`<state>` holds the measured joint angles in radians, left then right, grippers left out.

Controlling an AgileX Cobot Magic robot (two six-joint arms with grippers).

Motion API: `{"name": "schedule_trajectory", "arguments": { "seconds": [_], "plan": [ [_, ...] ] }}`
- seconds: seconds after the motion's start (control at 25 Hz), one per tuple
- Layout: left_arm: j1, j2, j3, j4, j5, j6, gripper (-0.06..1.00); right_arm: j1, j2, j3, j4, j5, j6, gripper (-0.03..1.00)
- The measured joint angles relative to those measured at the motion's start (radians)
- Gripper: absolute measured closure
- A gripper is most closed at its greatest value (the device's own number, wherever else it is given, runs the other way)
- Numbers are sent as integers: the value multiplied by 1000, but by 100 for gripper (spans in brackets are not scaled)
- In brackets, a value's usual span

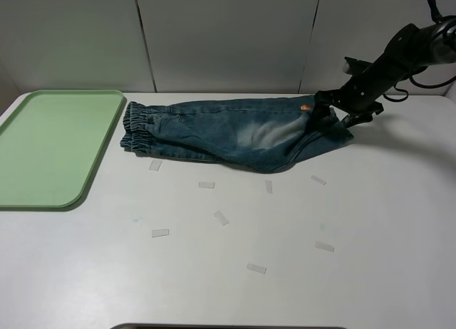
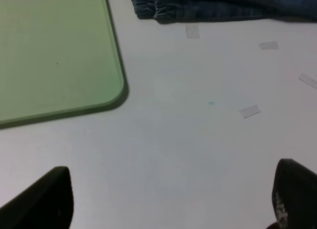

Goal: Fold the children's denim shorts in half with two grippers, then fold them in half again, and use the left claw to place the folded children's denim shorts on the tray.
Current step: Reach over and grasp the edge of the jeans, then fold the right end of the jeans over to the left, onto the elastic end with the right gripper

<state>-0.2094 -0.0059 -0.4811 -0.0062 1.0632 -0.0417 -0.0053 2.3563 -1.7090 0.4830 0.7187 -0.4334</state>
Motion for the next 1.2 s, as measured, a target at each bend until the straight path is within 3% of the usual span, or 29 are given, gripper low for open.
{"name": "schedule_trajectory", "arguments": {
  "seconds": [0.2,0.36,0.56,0.76,1.2],
  "plan": [
    [0,0,0,0,0,0,15,13,12,0,33,16,-1,75],
    [0,0,0,0,0,0,15,16,12,0,35,22,13,90],
    [0,0,0,0,0,0,15,18,3,0,-57,34,55,92],
    [0,0,0,0,0,0,15,21,-37,0,-245,102,133,92],
    [0,0,0,0,0,0,15,-64,-151,0,-609,353,152,92]
  ]
}}
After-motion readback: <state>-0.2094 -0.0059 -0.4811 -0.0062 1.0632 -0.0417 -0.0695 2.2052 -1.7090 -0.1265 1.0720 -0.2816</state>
